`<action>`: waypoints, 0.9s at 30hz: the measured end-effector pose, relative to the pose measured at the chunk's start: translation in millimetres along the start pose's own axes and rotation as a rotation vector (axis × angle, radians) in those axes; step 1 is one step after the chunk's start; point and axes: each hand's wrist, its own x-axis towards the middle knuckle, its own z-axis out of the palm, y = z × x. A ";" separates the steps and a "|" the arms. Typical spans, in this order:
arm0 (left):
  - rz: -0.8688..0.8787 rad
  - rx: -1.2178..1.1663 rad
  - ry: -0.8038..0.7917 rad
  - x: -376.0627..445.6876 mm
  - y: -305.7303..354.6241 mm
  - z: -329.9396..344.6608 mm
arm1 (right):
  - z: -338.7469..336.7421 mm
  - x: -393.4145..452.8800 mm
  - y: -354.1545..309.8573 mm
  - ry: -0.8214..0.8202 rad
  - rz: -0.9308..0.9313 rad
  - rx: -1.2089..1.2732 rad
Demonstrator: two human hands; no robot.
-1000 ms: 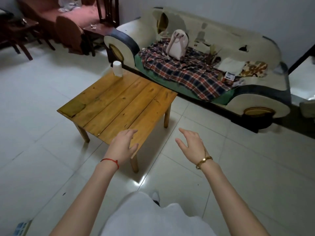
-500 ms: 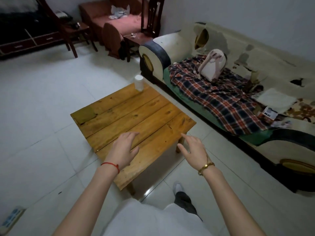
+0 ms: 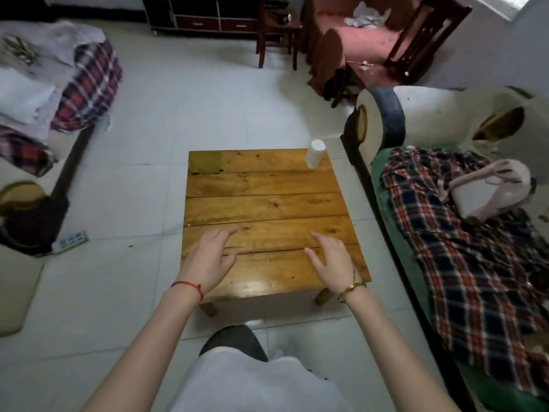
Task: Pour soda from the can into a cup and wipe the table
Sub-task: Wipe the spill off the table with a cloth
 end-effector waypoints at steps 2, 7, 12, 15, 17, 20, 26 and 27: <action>-0.074 -0.008 0.011 3.7 -2.8 3.0 | 3.6 18.6 -0.4 -0.051 -0.026 -0.003; -0.223 -0.026 0.024 29.7 -25.2 8.5 | 18.3 70.0 -8.8 -0.158 -0.068 0.005; -0.354 -0.148 0.068 84.0 -59.3 5.4 | 32.2 141.1 -21.5 -0.158 0.014 0.131; -0.443 -0.256 0.122 134.0 -89.7 -6.2 | 35.4 201.7 -41.5 -0.135 0.122 0.257; -0.484 -0.281 0.162 172.8 -112.7 -16.8 | 40.8 249.1 -56.9 -0.153 0.208 0.352; -0.541 -0.322 0.217 232.7 -147.0 -30.7 | 59.6 322.2 -77.4 -0.191 0.329 0.494; -0.633 -0.369 0.258 342.3 -219.3 -24.5 | 117.7 442.5 -108.9 -0.225 0.364 0.537; -0.649 -0.368 0.258 358.3 -232.2 -17.1 | 128.2 458.9 -113.2 -0.238 0.368 0.524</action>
